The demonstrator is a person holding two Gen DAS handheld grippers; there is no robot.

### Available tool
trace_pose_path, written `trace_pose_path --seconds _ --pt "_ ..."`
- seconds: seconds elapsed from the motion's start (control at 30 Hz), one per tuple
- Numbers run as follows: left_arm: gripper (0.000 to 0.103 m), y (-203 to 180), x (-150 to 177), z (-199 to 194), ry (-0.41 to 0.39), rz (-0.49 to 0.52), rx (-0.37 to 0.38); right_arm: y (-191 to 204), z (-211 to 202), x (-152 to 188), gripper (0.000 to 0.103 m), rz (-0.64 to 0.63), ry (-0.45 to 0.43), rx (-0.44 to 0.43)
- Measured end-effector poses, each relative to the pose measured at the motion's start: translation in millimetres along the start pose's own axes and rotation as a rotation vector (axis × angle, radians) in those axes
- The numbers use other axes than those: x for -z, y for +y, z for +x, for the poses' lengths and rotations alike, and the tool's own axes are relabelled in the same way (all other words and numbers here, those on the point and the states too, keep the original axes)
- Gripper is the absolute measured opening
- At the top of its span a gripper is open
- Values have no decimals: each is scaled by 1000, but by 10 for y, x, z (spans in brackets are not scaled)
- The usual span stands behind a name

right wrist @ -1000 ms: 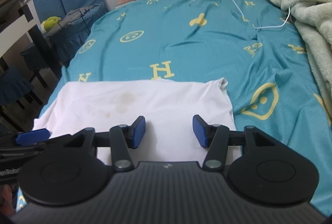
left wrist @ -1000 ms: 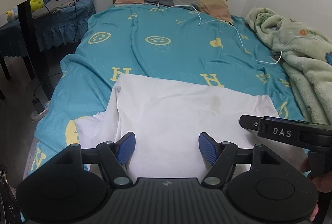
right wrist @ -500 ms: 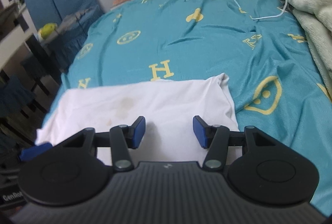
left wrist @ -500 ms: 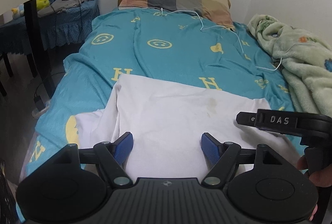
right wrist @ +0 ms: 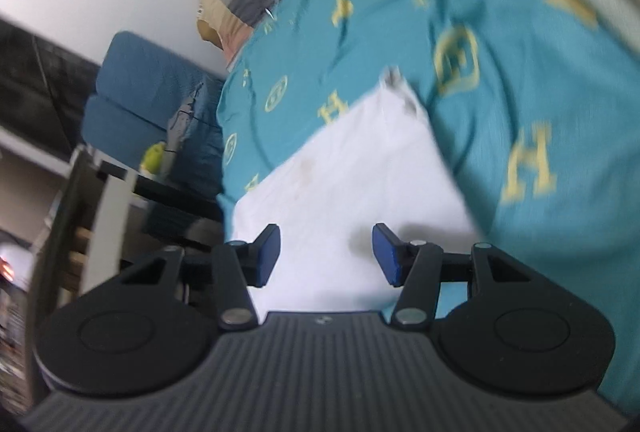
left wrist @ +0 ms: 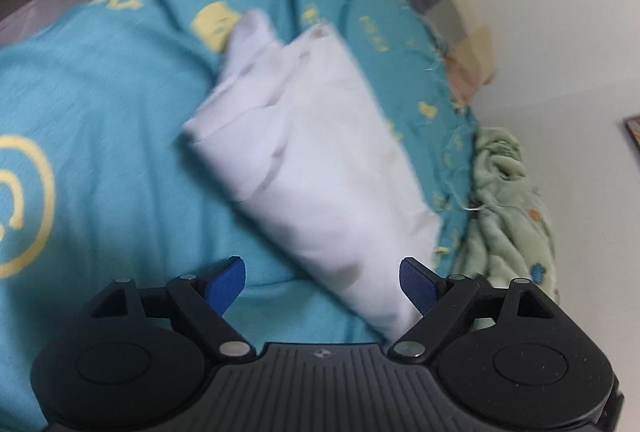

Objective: Fold clothes
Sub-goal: 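Grasp the folded shirt corners with both grippers and lift it off the bed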

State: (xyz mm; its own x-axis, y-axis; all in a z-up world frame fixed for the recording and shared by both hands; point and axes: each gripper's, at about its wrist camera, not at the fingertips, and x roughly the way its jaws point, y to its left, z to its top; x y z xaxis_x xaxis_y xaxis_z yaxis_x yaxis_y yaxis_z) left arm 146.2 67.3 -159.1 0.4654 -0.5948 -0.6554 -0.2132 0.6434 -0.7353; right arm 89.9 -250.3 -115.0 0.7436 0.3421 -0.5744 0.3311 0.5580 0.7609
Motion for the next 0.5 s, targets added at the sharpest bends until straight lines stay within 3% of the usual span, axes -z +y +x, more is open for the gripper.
trace_pose_path --seconds 0.17,0.27,0.43,0.5 --pt "83 254 -161 123 -28 -177 127 -12 200 207 54 93 113 -69" --pt "68 294 -237 148 -60 -208 167 -20 348 304 54 156 179 -109" --pt "24 289 -255 106 -97 -207 208 -101 516 420 55 279 236 -143" --pt "21 241 -258 61 -116 -186 244 -166 588 454 55 353 241 -160"
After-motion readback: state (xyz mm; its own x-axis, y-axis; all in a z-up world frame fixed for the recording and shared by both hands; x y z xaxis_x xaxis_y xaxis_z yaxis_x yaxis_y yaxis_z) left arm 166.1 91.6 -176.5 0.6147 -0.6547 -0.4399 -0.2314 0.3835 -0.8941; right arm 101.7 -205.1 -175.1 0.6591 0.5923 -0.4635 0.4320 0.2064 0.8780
